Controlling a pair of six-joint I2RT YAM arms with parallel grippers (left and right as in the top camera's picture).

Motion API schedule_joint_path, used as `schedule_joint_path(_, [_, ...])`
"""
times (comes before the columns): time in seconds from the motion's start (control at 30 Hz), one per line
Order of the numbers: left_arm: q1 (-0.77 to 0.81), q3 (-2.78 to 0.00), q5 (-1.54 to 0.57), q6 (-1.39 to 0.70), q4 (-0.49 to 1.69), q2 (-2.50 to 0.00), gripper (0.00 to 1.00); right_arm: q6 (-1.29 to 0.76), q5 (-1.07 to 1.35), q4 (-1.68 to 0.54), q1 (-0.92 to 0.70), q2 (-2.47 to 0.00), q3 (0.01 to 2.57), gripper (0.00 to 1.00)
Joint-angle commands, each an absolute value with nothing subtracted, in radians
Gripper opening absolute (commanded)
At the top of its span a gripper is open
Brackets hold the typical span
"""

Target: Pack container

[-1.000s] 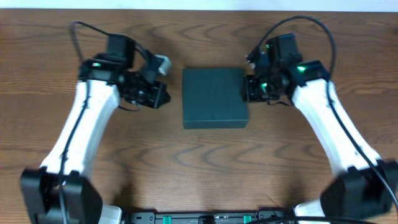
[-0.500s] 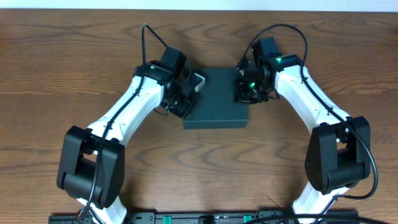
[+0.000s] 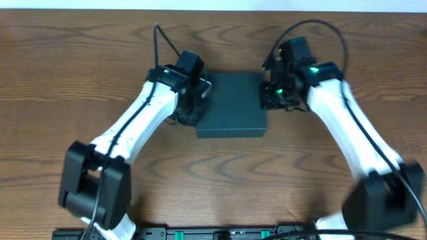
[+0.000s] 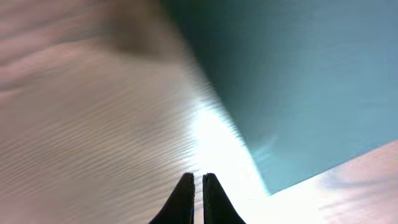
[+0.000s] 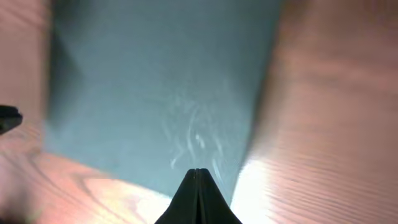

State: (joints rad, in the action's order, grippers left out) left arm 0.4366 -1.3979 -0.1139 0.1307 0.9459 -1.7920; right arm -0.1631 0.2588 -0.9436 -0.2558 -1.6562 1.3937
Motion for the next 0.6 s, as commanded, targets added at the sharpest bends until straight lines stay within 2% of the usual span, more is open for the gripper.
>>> schedule_joint_path(0.0, [0.417,-1.399,0.119,0.091,0.96,-1.6,0.06,-0.105,0.11,-0.943,-0.242,-1.433,1.404,0.01])
schedule_joint_path(0.2, [0.369,-1.399,0.291,0.026,0.967,-1.343,0.06,-0.025,0.093,-0.973,-0.22,-1.152,1.404,0.01])
schedule_joint_path(0.33, [0.3,-1.399,0.309,0.023,1.04,-1.178,0.06,-0.017,0.005,-1.024,-0.219,-0.986,1.404,0.01])
schedule_joint_path(0.57, [0.166,-1.398,0.308,-0.036,1.238,-0.976,0.06,0.035,-0.046,-1.238,-0.219,-0.74,1.404,0.01])
